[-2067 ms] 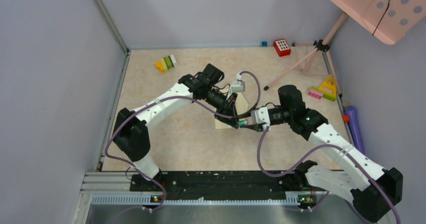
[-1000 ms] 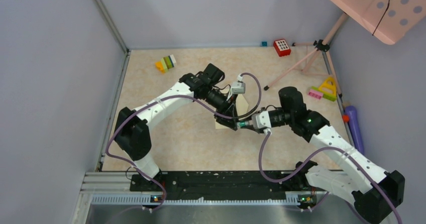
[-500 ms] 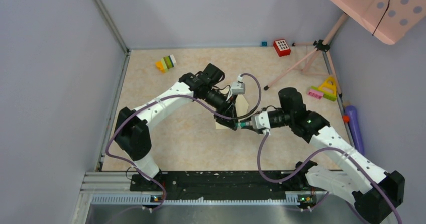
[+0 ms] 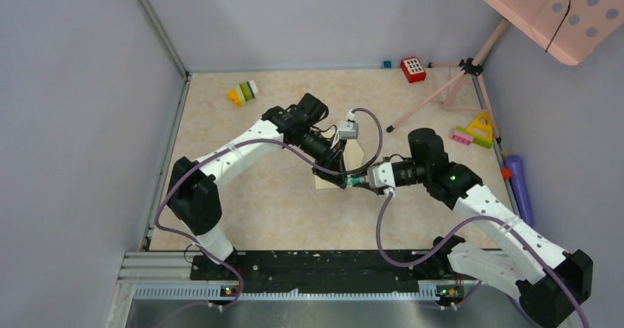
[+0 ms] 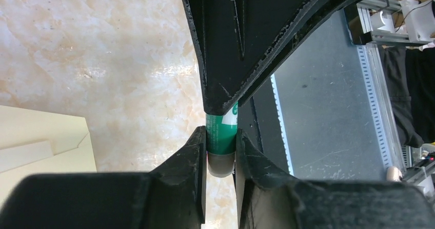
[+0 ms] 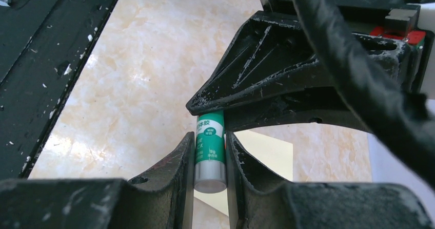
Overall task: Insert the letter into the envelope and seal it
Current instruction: Unscrew the solid glue.
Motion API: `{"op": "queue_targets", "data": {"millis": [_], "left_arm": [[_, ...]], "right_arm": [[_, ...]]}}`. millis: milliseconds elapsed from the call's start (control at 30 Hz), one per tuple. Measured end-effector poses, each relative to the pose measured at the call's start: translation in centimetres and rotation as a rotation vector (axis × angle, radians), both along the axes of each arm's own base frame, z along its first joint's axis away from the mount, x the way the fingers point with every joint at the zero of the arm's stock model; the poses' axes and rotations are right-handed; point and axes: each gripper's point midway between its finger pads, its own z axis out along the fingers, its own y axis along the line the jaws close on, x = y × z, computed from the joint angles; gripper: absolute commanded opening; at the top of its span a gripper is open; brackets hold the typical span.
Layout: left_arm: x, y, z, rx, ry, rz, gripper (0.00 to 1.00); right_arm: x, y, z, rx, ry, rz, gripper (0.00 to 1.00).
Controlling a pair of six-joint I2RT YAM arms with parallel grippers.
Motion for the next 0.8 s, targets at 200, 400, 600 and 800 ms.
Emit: {"op": "queue_targets", "data": {"millis": [200, 400, 600, 800], "left_arm": [[0.07, 0.01, 0.02, 0.000, -0.008, -0.001, 0.00], [0.00, -0.05, 0.28, -0.007, -0.004, -0.004, 0.00], [-0.17, -0.14, 0.66, -0.021, 0.005, -0.012, 0.00], [-0.23, -0.15, 0.74, -0.024, 0.009, -0.014, 0.00]], "right_arm": [[0.02, -0.02, -0.04, -0.002, -0.001, -0.001, 0.24], [-0.11, -0.08, -0.21, -0.008, -0.012, 0.010, 0.53], [-0.10, 0.02, -0.11, -0.003, -0.018, 0.017, 0.51], [-0.13, 0.29, -0.10, 0.006, -0.003, 0.027, 0.46]]}}
